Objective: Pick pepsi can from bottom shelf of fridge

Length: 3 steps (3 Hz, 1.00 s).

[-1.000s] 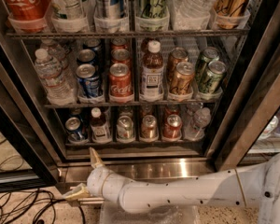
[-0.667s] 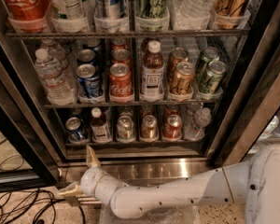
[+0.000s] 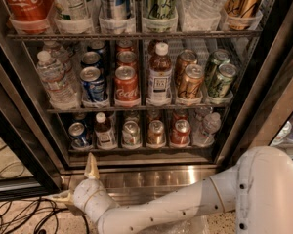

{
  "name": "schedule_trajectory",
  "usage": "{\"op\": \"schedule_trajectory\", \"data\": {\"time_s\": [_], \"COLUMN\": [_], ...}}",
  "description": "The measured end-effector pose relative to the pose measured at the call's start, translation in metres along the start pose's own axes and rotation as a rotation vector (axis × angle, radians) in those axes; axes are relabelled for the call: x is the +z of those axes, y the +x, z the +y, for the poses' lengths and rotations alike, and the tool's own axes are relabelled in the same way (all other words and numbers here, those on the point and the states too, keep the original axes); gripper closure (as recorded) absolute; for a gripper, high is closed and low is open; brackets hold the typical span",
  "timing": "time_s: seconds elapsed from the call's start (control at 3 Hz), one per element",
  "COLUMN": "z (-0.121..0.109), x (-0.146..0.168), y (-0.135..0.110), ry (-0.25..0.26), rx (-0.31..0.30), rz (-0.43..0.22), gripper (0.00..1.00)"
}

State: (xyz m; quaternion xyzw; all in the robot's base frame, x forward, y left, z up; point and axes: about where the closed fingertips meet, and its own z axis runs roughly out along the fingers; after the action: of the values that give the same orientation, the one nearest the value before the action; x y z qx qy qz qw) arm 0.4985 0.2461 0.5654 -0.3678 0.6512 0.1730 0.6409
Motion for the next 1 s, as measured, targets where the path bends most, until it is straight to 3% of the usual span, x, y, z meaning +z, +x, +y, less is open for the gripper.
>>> {"op": "schedule_trajectory", "data": {"time_s": [0.67, 1.0], "z": [-0.038, -0.049], "x": [-0.011, -0.018], "y": [0.011, 0.013], "ry": [0.262, 0.334], "rx": [0.062, 0.068], "rz": [0.021, 0.017], "gripper": [0.00, 0.00]}}
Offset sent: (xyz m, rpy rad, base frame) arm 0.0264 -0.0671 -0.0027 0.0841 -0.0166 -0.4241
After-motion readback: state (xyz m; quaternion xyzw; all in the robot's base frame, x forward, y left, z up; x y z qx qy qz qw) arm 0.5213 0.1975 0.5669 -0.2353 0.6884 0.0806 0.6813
